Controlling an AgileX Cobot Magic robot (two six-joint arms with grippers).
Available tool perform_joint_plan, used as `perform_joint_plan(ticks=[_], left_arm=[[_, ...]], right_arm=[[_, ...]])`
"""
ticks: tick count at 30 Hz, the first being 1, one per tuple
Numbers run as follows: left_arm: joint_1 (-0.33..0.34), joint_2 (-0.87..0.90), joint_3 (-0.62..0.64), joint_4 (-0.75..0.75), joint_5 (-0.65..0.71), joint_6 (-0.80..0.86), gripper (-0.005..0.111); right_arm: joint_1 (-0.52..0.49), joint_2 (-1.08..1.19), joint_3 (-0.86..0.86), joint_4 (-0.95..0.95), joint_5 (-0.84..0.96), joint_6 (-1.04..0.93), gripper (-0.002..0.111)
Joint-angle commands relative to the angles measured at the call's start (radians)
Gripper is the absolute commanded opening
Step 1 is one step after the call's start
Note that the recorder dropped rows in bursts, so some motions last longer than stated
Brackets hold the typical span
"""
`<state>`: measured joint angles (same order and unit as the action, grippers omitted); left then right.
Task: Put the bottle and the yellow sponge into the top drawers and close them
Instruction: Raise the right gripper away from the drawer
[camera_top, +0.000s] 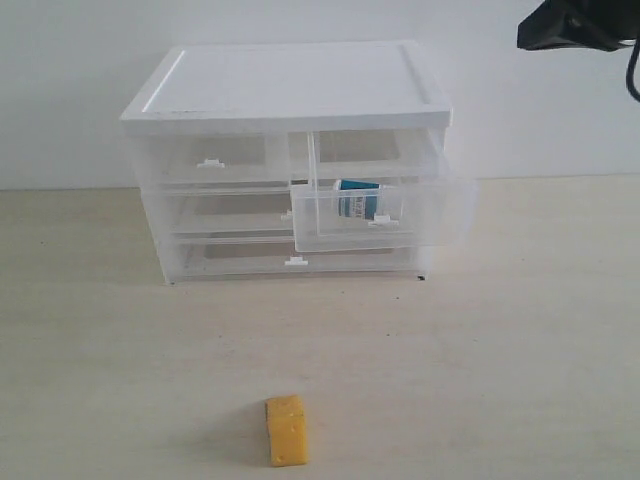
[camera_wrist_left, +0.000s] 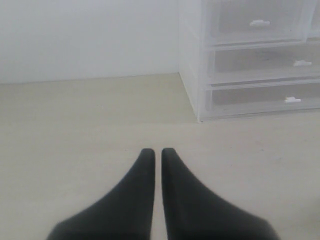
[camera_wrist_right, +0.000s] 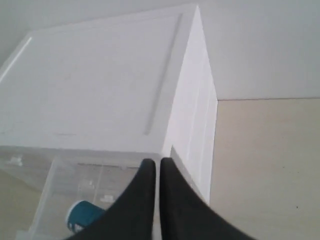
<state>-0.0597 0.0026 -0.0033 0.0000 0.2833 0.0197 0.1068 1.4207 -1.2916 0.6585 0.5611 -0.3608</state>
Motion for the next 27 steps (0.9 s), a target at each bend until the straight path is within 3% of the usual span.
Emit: perform_joint_plan(ticks=[1,11,14,19,27], left_arm=[[-0.008,-0.003,0.003,-0.012,-0.006,-0.005,0.004],[-0.008,-0.003,0.003,-0.012,-0.004,-0.005,0.004],[-0.008,-0.003,0.003,-0.012,-0.004,-0.005,0.004],[-0.008,-0.003,0.003,-0.012,-0.004,-0.005,0.004],[-0.008,-0.003,0.003,-0.012,-0.007,-0.005,0.004]], right_arm=[[-0.005,-0.078,0.077,0.002,-0.026,0.1,0.0],[-0.005,-0.18,0.219,0.011,0.216,-0.041,0.0],[-0.005,-0.21,0.284,0.009,0.212,-0.082,0.0],[0.012,-0.302,0.459,0.009,-0.091,-0.143,0.0],[0.206,-0.411,0.691,0.009,-0.62,-0.345,0.0]])
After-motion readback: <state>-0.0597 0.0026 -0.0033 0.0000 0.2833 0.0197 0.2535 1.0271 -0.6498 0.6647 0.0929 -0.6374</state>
